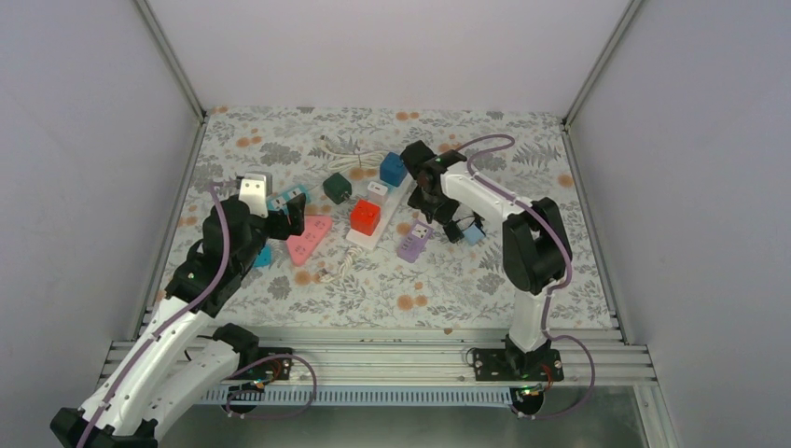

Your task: Insert the plug

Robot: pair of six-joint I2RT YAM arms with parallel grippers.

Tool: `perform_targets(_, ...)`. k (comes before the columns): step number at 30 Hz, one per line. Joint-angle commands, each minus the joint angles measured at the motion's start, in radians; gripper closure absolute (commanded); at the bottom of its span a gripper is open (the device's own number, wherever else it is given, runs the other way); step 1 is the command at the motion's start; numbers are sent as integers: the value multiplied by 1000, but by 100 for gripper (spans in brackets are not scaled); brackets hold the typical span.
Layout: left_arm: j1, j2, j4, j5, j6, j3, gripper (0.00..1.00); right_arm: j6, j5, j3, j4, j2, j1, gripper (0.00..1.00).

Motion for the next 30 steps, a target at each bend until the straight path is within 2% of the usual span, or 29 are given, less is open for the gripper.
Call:
perform_targets(1,6,4,-4,-12,-9,3,0,-22,-29,-63,27,68,-27,47)
perform_targets(4,5,6,-4,-15,-9,2,0,-30,-27,-73,41,93,-35,44)
perform_targets(14,5,16,-7,-21,-9,3,0,-26,-25,-80,64,182,-49,45)
perform_targets(21,6,18,-11,-31,-9,4,0,-29,-25,-62,73,236,-57,42)
perform_targets(25,5,21,-10,-34,-9,4,0,-53,-31,-80,100,237,-65,40)
perform_targets(30,6,25,-12,-35,-6,5,0,-127,-88,-148,203,183,-89,41)
